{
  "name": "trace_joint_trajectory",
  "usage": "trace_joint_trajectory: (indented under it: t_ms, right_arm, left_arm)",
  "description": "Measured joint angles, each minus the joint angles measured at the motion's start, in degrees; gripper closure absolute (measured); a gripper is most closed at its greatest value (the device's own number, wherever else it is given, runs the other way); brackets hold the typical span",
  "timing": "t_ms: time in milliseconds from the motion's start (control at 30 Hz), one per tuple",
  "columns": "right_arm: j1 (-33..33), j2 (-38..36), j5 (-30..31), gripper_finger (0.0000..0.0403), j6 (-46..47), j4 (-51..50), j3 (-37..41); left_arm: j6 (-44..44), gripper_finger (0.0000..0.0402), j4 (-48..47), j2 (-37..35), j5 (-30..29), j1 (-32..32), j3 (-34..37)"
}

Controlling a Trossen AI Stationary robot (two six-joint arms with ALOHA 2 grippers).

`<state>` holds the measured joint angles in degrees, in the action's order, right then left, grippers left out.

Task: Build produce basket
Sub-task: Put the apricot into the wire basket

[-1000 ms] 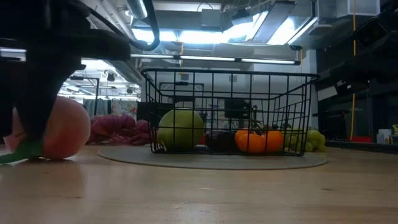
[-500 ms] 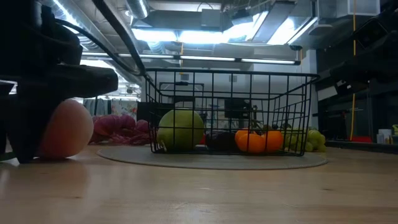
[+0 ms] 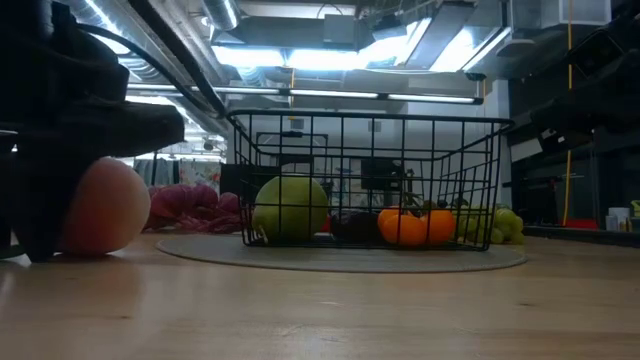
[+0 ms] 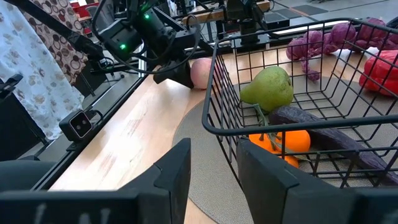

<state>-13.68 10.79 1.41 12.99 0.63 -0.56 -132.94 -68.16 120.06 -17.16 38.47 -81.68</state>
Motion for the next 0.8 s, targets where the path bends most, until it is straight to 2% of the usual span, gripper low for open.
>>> trace_joint_trajectory:
  t_ms: [233, 667, 800]
  right_arm:
    - [0.0, 0.0, 0.0, 0.0272, 0.0, 0.0, 0.0]
    - [0.0, 0.0, 0.0, 0.0272, 0.2, 0.0, 0.0]
    - [0.0, 0.0, 0.0, 0.0272, 0.2, 0.0, 0.0]
  left_arm:
    - [0.0, 0.0286, -4.1, 0.2, -0.2, 0.6, -2.5]
    - [0.1, 0.0286, -3.9, 0.1, -2.0, 0.5, -2.6]
    - [0.7, 0.0286, -3.9, 0.1, -4.4, 0.5, -2.7]
